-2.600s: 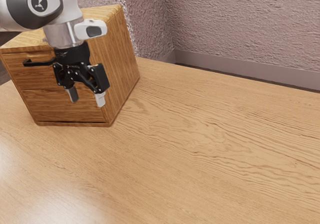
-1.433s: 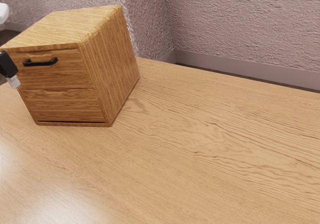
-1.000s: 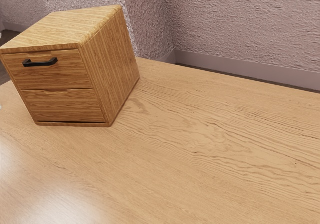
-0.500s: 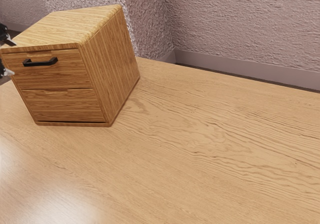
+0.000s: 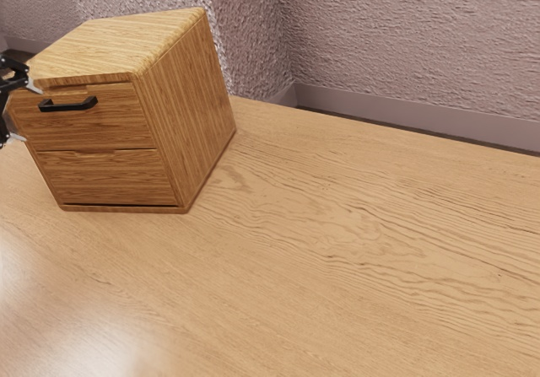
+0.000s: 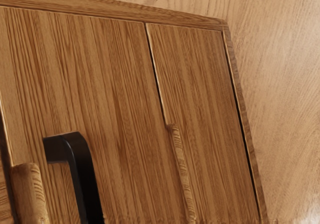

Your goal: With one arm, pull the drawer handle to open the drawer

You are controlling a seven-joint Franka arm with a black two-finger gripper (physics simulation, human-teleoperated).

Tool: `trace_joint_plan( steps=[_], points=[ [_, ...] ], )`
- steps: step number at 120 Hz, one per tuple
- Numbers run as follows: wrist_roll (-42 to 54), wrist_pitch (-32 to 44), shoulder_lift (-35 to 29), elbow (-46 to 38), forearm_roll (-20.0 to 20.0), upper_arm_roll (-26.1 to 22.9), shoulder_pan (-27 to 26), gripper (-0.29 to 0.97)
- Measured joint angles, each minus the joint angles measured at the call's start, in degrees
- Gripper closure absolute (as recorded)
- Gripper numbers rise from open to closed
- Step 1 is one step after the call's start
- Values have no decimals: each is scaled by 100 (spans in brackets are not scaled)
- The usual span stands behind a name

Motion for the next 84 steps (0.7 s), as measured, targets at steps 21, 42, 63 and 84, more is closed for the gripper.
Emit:
trace_joint_plan(
  steps=[21, 42, 63, 84],
  points=[
    [539, -24, -54, -19, -174, 18, 488, 5],
    [936, -35, -249, 13, -327, 8, 648, 4],
    [1199, -39, -397, 326, -835, -968, 1793, 4],
    [1380, -103, -408, 633, -1020, -1711, 2598, 5]
  ],
)
